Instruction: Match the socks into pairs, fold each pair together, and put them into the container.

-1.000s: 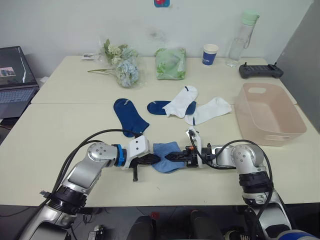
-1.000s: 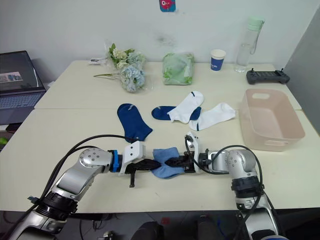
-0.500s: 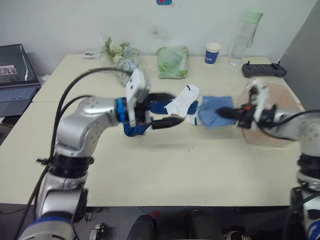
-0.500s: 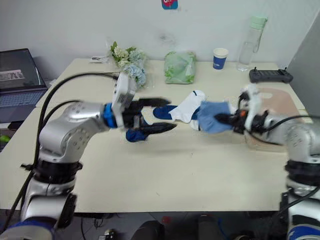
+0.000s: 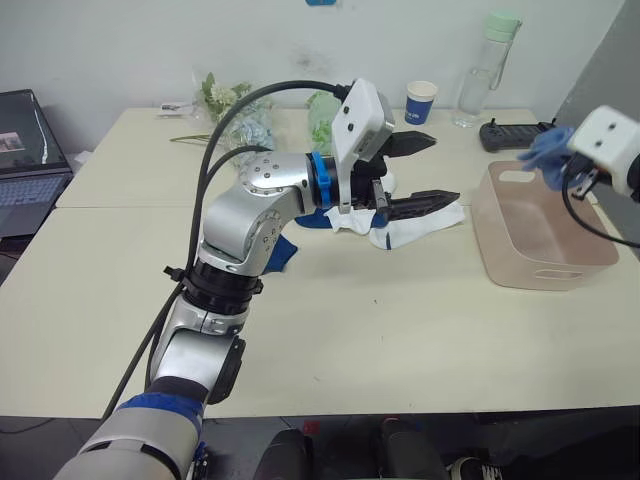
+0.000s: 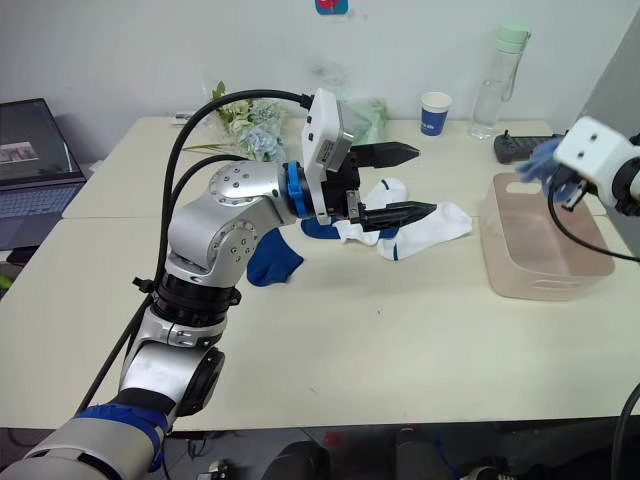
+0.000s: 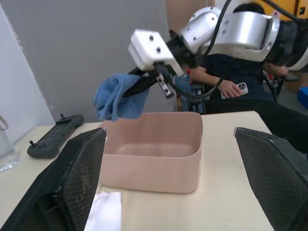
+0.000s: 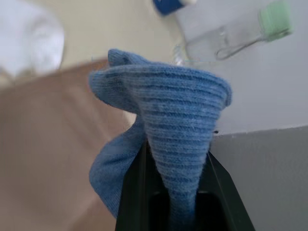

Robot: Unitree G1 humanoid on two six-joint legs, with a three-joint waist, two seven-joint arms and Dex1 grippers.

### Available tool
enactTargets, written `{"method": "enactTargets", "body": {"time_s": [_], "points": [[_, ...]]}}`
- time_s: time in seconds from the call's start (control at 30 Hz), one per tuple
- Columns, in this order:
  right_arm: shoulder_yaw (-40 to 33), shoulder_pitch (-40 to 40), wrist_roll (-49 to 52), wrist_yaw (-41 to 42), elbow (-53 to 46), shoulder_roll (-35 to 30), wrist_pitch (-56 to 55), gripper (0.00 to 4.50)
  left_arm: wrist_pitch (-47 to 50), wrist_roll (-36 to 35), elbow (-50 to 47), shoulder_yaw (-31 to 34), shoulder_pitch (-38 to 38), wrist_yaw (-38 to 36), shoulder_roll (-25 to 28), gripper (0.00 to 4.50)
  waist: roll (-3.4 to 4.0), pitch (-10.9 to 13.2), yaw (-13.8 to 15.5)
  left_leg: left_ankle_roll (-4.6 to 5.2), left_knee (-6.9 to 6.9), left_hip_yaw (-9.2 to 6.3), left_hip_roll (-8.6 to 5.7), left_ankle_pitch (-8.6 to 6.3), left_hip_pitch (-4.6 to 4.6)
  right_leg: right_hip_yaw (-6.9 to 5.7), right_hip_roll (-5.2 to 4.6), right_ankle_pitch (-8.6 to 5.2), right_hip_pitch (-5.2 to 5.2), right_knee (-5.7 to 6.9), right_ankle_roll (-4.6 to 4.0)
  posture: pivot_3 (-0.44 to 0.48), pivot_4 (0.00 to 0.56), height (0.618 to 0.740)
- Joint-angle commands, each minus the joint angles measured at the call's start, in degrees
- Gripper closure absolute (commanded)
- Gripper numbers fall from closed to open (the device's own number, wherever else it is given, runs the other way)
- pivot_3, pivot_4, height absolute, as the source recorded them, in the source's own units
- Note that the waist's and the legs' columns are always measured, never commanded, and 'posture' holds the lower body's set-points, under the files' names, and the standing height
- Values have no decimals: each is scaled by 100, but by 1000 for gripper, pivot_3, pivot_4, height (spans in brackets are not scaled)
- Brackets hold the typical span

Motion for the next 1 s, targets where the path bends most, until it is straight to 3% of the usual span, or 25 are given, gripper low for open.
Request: {"method": "enactTargets", "body": {"time_s": [0.03,0.27,0.5,0.7,0.8,0.97,1.0], "points": [[297,-283,-753,-152,949,51,-1207,4500,47,2,-320,1,122,64,36,69,5,4,0,-1,1,1,-1,0,0,3,0,0,0,1,0,0,150,740],[672,-757,-1414,126,2321,378,-2193,4500,340,-55,-801,8,445,124,254,69,10,19,7,-2,4,27,-1,1,5,37,-1,1,-10,8,1,0,150,740],[536,-1272,-1391,936,2630,335,-2304,2239,406,-55,-875,31,498,174,300,0,11,20,16,-2,9,29,-5,1,4,42,-4,6,-10,7,7,0,150,740],[102,-1529,-665,2919,1966,74,-1461,124,277,-25,-712,66,490,71,407,0,12,20,19,-2,9,27,-4,1,3,40,-4,6,-8,5,8,0,150,740],[-156,-1644,-272,3749,1464,-17,-632,56,200,-10,-591,83,445,23,440,0,13,21,17,-2,9,27,-4,1,4,39,-4,6,-8,7,8,0,150,740],[-183,-2013,-701,2831,1798,65,-660,56,97,14,-484,53,369,4,405,0,13,21,23,-2,12,24,-4,1,7,37,-5,7,-8,13,6,0,150,740],[-153,-2012,-769,2652,1934,88,-769,226,104,-5,-506,38,372,-13,397,0,13,21,26,-2,12,23,-4,1,6,37,-6,7,-8,13,6,0,150,740]]}}
